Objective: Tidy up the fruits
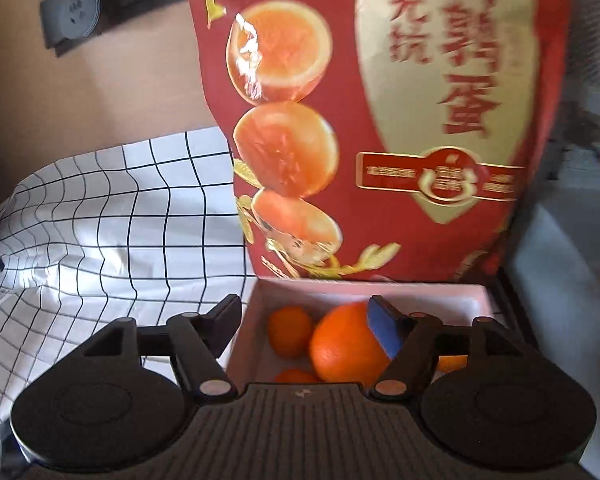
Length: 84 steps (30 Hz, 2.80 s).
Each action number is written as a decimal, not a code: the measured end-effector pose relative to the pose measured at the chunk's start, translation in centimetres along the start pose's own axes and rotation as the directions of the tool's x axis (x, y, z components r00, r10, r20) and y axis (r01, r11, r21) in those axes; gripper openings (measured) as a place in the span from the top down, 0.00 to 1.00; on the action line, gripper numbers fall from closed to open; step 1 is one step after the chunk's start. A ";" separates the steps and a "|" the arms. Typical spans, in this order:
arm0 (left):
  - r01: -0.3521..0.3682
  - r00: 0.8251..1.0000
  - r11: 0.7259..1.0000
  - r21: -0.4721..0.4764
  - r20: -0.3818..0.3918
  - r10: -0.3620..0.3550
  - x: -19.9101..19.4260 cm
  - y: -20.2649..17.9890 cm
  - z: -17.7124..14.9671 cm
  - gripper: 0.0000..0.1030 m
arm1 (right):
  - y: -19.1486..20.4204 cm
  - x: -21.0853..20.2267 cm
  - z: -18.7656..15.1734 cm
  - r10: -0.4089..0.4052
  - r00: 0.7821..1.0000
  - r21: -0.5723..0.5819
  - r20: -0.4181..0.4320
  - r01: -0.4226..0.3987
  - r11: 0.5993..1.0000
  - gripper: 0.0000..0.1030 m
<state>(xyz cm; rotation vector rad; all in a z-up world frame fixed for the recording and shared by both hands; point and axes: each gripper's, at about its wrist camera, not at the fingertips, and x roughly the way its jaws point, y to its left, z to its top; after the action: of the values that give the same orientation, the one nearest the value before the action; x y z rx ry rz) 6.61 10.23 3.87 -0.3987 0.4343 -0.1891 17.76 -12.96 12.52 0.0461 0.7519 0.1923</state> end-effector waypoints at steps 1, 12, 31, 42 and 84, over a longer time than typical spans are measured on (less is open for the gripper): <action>-0.002 1.000 1.000 -0.005 -0.026 0.002 -0.3 0.1 -0.3 0.38 | -0.3 -1.0 -0.8 -0.012 1.000 -0.027 0.012 0.012 1.000 0.31; -0.095 0.968 0.962 0.257 -0.202 0.150 -4.3 -4.4 -6.0 0.38 | -1.7 -8.8 -12.8 0.047 0.999 -0.109 -0.016 -0.049 0.993 0.21; -0.226 0.937 0.902 0.367 -0.172 0.305 -1.7 -7.2 -8.4 0.36 | -2.3 -4.3 -17.5 -0.063 0.996 -0.062 -0.058 0.059 0.996 0.01; -0.232 0.935 0.899 0.370 -0.171 0.312 -1.6 -7.2 -8.3 0.35 | -2.1 -4.5 -18.4 -0.097 0.995 -0.038 -0.002 0.097 0.995 0.00; -0.231 0.935 0.900 0.370 -0.172 0.310 -1.5 -7.2 -8.3 0.35 | -2.1 -4.5 -18.5 -0.103 0.995 -0.033 0.003 0.103 0.994 0.00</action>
<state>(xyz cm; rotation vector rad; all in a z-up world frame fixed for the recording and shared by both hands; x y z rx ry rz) 0.89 1.30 0.56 0.0343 0.6654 -0.0339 2.27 -16.34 1.82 -0.0244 0.7473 0.1065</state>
